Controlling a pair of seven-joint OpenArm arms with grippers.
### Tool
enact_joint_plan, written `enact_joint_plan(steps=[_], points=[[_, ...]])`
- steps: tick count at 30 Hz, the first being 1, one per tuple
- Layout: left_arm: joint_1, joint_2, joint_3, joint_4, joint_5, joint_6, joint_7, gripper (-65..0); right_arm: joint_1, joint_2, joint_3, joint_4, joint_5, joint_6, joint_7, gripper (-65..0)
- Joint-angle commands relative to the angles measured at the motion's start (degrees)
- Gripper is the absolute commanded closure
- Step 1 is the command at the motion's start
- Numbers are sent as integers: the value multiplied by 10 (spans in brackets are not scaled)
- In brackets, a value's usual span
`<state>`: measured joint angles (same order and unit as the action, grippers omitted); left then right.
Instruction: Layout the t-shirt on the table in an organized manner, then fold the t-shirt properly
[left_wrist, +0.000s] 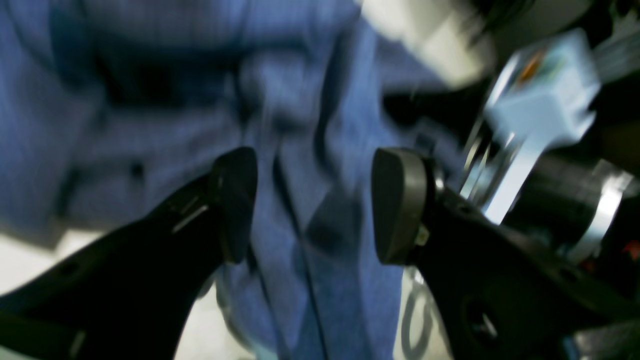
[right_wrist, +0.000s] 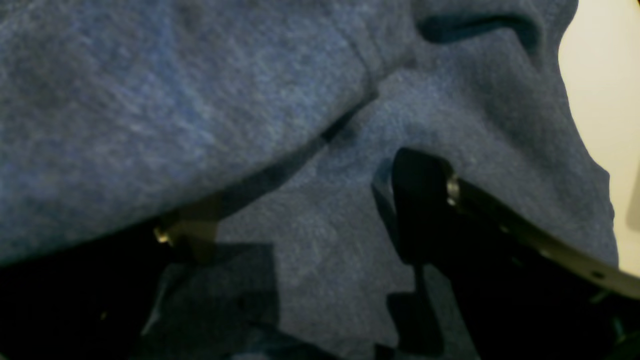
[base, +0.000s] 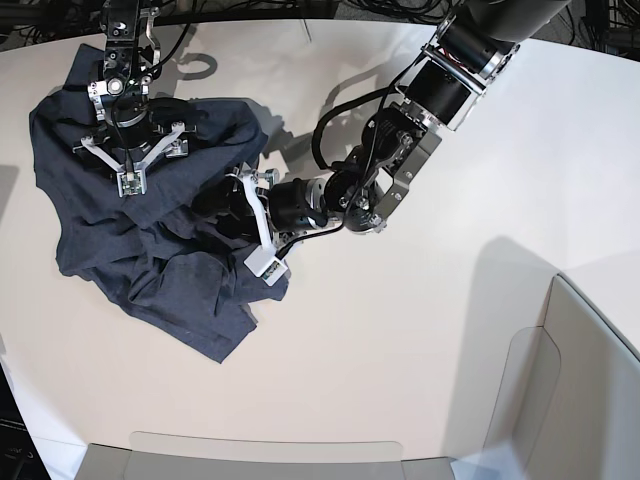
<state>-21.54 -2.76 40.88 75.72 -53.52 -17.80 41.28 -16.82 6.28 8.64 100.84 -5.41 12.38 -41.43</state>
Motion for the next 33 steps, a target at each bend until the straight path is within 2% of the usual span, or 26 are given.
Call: enact_joint_plan(steps=[1,6,15,21,29,33], points=[[-14,1,-2,-4,-6,-2,-12,-334,-16,-4,-3,-25,-21,20,-85,-520],[-36,41,-4,-63,1,-2,-14,-334,-15,-7,-3,-25,-21,20,-85,-520],[-84,105,0,-161,79,-2,-60,-334,-15,-8,-3,-25,-21,20,-85,-520],[-90,118,0,-193,126,-2,-80,-334,-15,-7,-3,-25,-21,20,-85,-520],[-86,118,0,-201,127,-2,-86,-331,-14,-6,-3,-25,-21,20,-85,-520],[-69,118,0,-197,124,-2,-83,-240,-11,-4,-3,-25,-21,20,-85,-520]])
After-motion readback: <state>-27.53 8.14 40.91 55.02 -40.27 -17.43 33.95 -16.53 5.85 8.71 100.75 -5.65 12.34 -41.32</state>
